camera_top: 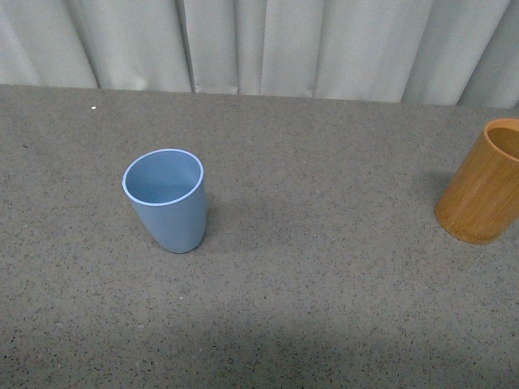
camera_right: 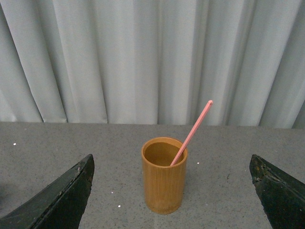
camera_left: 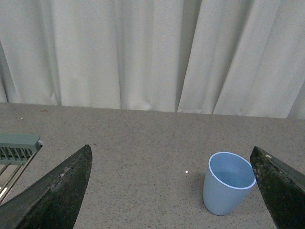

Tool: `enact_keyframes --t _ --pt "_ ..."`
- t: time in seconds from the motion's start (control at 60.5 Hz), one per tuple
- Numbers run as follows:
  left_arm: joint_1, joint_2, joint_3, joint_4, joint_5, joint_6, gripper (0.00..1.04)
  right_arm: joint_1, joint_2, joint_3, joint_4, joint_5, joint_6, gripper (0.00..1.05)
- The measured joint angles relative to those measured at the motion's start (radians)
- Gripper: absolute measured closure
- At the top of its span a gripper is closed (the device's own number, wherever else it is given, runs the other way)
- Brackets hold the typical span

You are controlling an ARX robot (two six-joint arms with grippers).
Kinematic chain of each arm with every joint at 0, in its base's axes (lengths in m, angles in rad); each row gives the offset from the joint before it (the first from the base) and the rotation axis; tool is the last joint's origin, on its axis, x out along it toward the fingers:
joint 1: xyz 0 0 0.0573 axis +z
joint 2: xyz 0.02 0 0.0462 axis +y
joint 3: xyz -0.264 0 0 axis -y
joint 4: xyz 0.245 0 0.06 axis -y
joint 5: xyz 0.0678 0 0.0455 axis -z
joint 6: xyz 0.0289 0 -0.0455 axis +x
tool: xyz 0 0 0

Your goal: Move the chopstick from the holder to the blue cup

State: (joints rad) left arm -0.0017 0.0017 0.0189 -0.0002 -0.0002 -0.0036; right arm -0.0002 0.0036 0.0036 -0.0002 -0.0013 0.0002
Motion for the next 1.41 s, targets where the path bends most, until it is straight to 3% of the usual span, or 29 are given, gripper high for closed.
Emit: enact_keyframes --t 1.091,1.124,1.207,1.257,1.323,1.405 --pt "0.0 0.0 0.0 0.0 0.0 0.0 0.07 0.0 0.0 0.0 0.0 0.0 0.0 0.1" --pt "0.013 0.014 0.006 -0.022 0.044 -0.007 0.07 0.0 0.0 0.0 0.0 0.0 0.0 0.1" --pt "0.098 0.161 0.094 -0.248 0.339 -0.029 0.07 0.0 0.0 0.0 0.0 0.0 0.0 0.1" --pt "0.11 0.24 0.115 -0.316 0.432 -0.048 0.07 0.0 0.0 0.0 0.0 -0.002 0.0 0.1" --pt "0.098 0.299 0.116 -0.311 0.469 -0.069 0.07 0.0 0.0 0.0 0.0 0.0 0.0 0.1" --pt "0.046 0.383 0.133 -0.225 0.416 -0.106 0.07 0.0 0.0 0.0 0.0 0.001 0.0 0.1"
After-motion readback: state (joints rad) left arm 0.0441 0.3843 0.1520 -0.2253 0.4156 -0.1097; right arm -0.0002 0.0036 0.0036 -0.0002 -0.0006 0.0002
